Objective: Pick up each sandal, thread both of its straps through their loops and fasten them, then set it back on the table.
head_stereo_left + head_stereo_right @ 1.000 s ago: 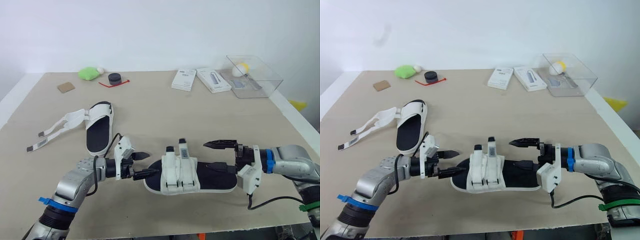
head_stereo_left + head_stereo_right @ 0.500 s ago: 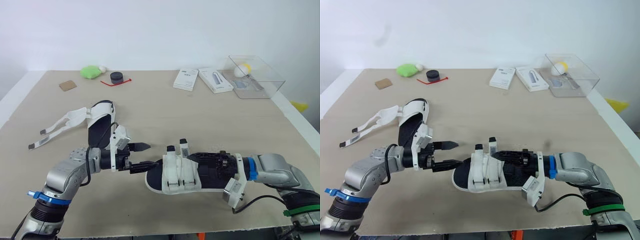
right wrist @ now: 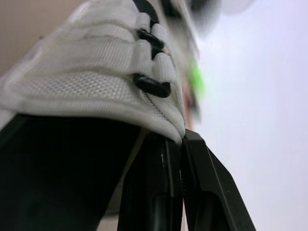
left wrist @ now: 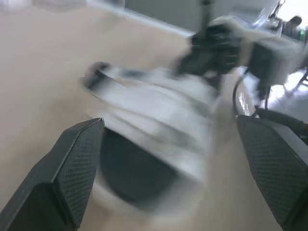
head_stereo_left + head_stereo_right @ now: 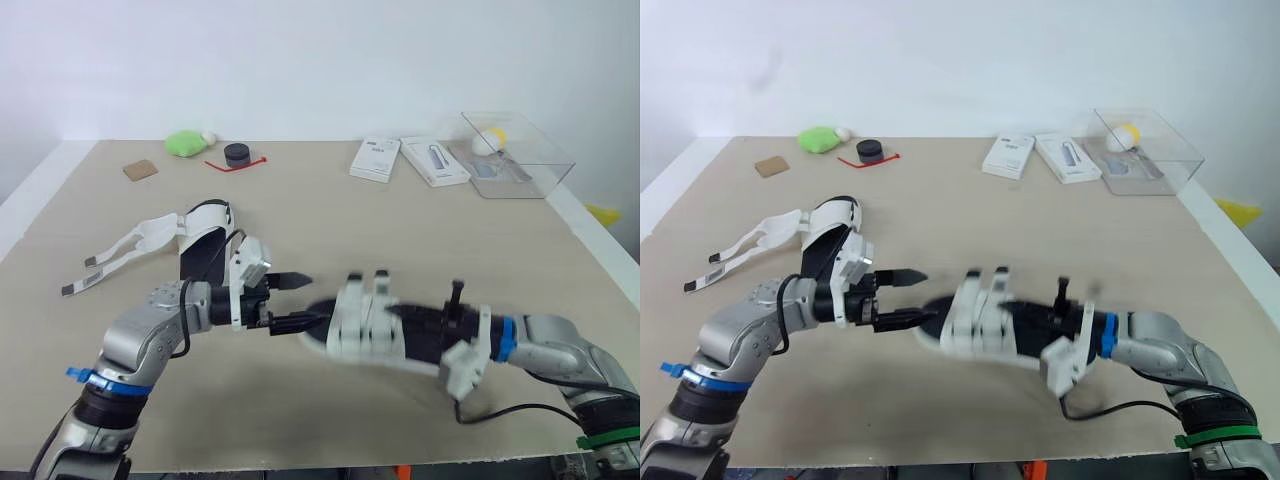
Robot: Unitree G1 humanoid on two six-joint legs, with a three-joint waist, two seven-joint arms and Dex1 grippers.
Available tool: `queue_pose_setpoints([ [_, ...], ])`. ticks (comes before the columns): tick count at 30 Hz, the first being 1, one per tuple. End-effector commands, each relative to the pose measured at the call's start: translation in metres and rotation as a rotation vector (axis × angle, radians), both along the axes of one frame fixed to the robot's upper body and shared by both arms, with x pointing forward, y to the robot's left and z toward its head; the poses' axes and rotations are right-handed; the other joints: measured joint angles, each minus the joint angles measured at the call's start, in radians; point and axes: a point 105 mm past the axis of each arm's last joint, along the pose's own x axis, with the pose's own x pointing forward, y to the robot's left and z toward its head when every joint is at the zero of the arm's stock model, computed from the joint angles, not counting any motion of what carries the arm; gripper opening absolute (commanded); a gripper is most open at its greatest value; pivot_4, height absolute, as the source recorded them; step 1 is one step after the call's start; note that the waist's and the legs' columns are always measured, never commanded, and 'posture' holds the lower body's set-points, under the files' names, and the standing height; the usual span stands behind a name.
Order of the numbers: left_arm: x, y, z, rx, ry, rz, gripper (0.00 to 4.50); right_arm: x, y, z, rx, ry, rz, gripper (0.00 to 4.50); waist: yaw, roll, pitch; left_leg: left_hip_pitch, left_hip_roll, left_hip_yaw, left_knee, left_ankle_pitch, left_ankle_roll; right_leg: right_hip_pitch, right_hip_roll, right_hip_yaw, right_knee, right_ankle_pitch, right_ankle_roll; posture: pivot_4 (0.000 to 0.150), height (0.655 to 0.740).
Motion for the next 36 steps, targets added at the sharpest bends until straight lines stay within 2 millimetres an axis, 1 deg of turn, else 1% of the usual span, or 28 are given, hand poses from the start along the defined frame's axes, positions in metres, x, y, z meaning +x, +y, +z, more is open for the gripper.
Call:
queue_pose_setpoints([
  [1, 0.008, 0.0, 0.009, -0.022, -0.048, 0.036, 4.5, 0.036, -0.045, 0.035, 0.052, -0.145, -0.354, 0.04, 0.001, -0.001, 0.0, 0.001, 0.0, 0.0, 0.0, 0.0, 0.0, -0.002, 0.0, 0.0, 0.0, 0.001, 0.001, 0.15, 0.74],
  [3, 0.011, -0.003, 0.009, -0.026, -0.066, 0.051, 4.5, 0.051, -0.079, 0.041, 0.038, -0.172, -0.587, 0.04, 0.003, 0.0, 0.0, 0.0, 0.0, 0.0, 0.0, 0.0, 0.0, -0.003, 0.0, 0.0, 0.0, 0.002, 0.002, 0.15, 0.74],
  [4, 0.014, -0.004, 0.01, -0.027, -0.075, 0.059, 4.5, 0.055, -0.096, 0.038, 0.019, -0.159, -0.695, 0.04, 0.003, 0.0, 0.0, -0.001, 0.0, 0.0, 0.0, 0.0, 0.0, -0.003, 0.0, 0.0, 0.0, 0.004, 0.002, 0.15, 0.74],
  [6, 0.018, -0.007, 0.012, -0.036, -0.092, 0.073, 4.5, 0.055, -0.123, 0.035, 0.012, -0.152, -0.859, 0.04, 0.006, 0.0, 0.0, -0.002, -0.001, -0.001, 0.0, 0.001, 0.0, -0.004, 0.0, 0.001, 0.0, 0.006, 0.003, 0.15, 0.74],
  [7, 0.02, -0.008, 0.013, -0.038, -0.101, 0.079, 4.5, 0.054, -0.136, 0.03, -0.007, -0.128, -0.931, 0.04, 0.006, 0.0, -0.001, -0.003, -0.002, -0.002, 0.0, 0.001, 0.0, -0.004, 0.0, 0.001, 0.0, 0.006, 0.003, 0.15, 0.74],
  [9, 0.023, -0.009, 0.013, -0.033, -0.117, 0.092, 4.5, 0.05, -0.151, 0.025, -0.011, -0.117, -1.018, 0.04, 0.006, 0.001, -0.001, -0.004, -0.004, -0.002, -0.001, 0.0, 0.001, -0.003, 0.0, 0.003, 0.0, 0.007, 0.001, 0.15, 0.74],
  [10, 0.024, -0.009, 0.013, -0.03, -0.124, 0.097, 4.5, 0.049, -0.155, 0.022, -0.026, -0.103, -1.043, 0.04, 0.006, 0.002, -0.001, -0.004, -0.005, -0.002, -0.001, 0.0, 0.001, -0.003, 0.0, 0.004, 0.0, 0.009, -0.002, 0.15, 0.74],
  [13, 0.026, -0.009, 0.011, -0.015, -0.139, 0.104, 4.5, 0.043, -0.167, 0.008, -0.039, -0.029, -1.119, 0.04, 0.002, 0.003, -0.002, -0.005, -0.005, -0.002, -0.002, 0.0, 0.002, -0.001, 0.0, 0.004, -0.001, 0.009, 0.0, 0.15, 0.74],
  [15, 0.028, -0.008, 0.01, -0.009, -0.151, 0.115, 4.5, 0.041, -0.167, 0.008, -0.003, -0.02, -1.13, 0.86, 0.0, 0.004, -0.003, -0.005, -0.005, -0.001, -0.002, 0.0, 0.002, -0.001, 0.0, 0.004, -0.001, 0.007, 0.003, 0.15, 0.74],
  [16, 0.03, -0.006, 0.01, -0.002, -0.16, 0.123, 4.5, 0.04, -0.164, 0.013, 0.015, -0.018, -1.113, 1.14, 0.0, 0.003, -0.002, -0.004, -0.005, -0.001, -0.002, 0.0, 0.002, -0.001, 0.0, 0.004, -0.001, 0.006, 0.007, 0.15, 0.74],
  [17, 0.031, -0.005, 0.01, 0.005, -0.168, 0.13, 4.5, 0.04, -0.16, 0.017, 0.03, -0.014, -1.097, 1.68, -0.001, 0.003, -0.002, -0.004, -0.005, -0.001, -0.002, 0.0, 0.002, -0.001, 0.0, 0.004, -0.001, 0.006, 0.008, 0.15, 0.74],
  [18, 0.032, -0.003, 0.009, 0.018, -0.179, 0.139, 4.5, 0.037, -0.159, 0.019, 0.027, 0.011, -1.091, 2.15, -0.001, 0.003, -0.002, -0.004, -0.005, -0.001, -0.002, 0.0, 0.002, -0.001, 0.0, 0.004, -0.001, 0.007, 0.008, 0.15, 0.74],
  [19, 0.035, 0.001, 0.009, 0.031, -0.188, 0.152, 4.5, 0.034, -0.158, 0.019, 0.022, 0.053, -1.081, 2.73, -0.001, 0.003, -0.002, -0.004, -0.005, -0.001, -0.001, 0.001, 0.002, 0.0, 0.0, 0.004, -0.001, 0.007, 0.009, 0.15, 0.74],
  [20, 0.037, 0.005, 0.009, 0.042, -0.197, 0.165, 4.5, 0.031, -0.157, 0.019, 0.023, 0.094, -1.065, 3.11, -0.002, 0.003, -0.002, -0.004, -0.005, -0.001, -0.001, 0.001, 0.003, 0.0, 0.0, 0.004, -0.001, 0.007, 0.009, 0.15, 0.74],
  [22, 0.044, 0.017, 0.011, 0.056, -0.214, 0.205, 4.5, 0.022, -0.159, 0.025, 0.024, 0.157, -1.046, 4.18, -0.002, 0.002, -0.002, -0.004, -0.005, -0.001, 0.0, 0.003, 0.003, -0.001, 0.0, 0.004, -0.001, 0.006, 0.01, 0.15, 0.74],
  [23, 0.047, 0.023, 0.013, 0.068, -0.225, 0.225, 4.5, 0.017, -0.159, 0.027, 0.053, 0.201, -1.034, 4.47, -0.002, 0.001, -0.001, -0.004, -0.005, -0.002, 0.0, 0.003, 0.003, -0.002, 0.0, 0.004, -0.001, 0.006, 0.01, 0.15, 0.74],
  [24, 0.05, 0.03, 0.014, 0.083, -0.24, 0.244, 4.5, 0.013, -0.16, 0.033, 0.08, 0.223, -1.023, 4.47, -0.002, 0.0, -0.001, -0.004, -0.005, -0.001, 0.001, 0.003, 0.004, -0.002, 0.0, 0.004, -0.001, 0.006, 0.011, 0.15, 0.74],
  [25, 0.053, 0.038, 0.016, 0.105, -0.26, 0.272, 4.5, 0.01, -0.157, 0.038, 0.125, 0.263, -0.994, 4.47, -0.002, 0.0, -0.001, -0.004, -0.005, -0.001, 0.001, 0.003, 0.004, -0.002, 0.0, 0.004, -0.001, 0.006, 0.011, 0.15, 0.74],
  [27, 0.059, 0.056, 0.021, 0.145, -0.312, 0.343, 4.5, 0.01, -0.142, 0.055, 0.322, 0.323, -0.891, 4.47, -0.003, -0.001, 0.0, -0.005, -0.005, -0.001, 0.001, 0.004, 0.004, -0.002, 0.0, 0.004, -0.001, 0.006, 0.011, 0.15, 0.74],
  [30, 0.068, 0.087, 0.021, 0.274, -0.394, 0.463, 4.5, 0.007, -0.078, 0.077, 0.63, 0.473, -0.535, 4.47, -0.021, -0.001, 0.0, -0.004, -0.003, 0.0, 0.0, 0.004, 0.004, 0.001, 0.001, 0.004, 0.0, 0.007, 0.011, 0.15, 0.74],
  [32, 0.074, 0.106, 0.021, 0.36, -0.438, 0.547, 4.5, 0.002, -0.039, 0.089, 0.762, 0.548, -0.333, 4.47, -0.023, -0.002, 0.0, -0.004, 0.002, -0.001, 0.0, 0.003, 0.004, 0.001, 0.005, 0.004, 0.0, 0.009, 0.009, 0.15, 0.74],
  [33, 0.077, 0.113, 0.02, 0.393, -0.452, 0.578, 4.5, -0.001, -0.025, 0.091, 0.783, 0.578, -0.267, 4.47, -0.022, -0.001, 0.0, -0.003, 0.002, -0.002, -0.001, 0.003, 0.004, 0.001, 0.006, 0.003, 0.0, 0.009, 0.008, 0.15, 0.74],
  [35, 0.081, 0.134, 0.018, 0.503, -0.488, 0.669, 4.5, -0.008, 0.013, 0.094, 0.817, 0.666, -0.102, 4.47, -0.021, -0.001, 0.0, -0.004, 0.003, -0.003, -0.002, 0.003, 0.004, 0.0, 0.007, 0.002, 0.0, 0.009, 0.007, 0.15, 0.74],
  [36, 0.082, 0.143, 0.018, 0.558, -0.506, 0.706, 4.5, -0.011, 0.029, 0.094, 0.815, 0.708, -0.039, 4.47, -0.02, -0.001, 0.0, -0.004, 0.003, -0.004, -0.002, 0.003, 0.004, -0.002, 0.007, 0.002, 0.001, 0.009, 0.007, 0.15, 0.74],
])
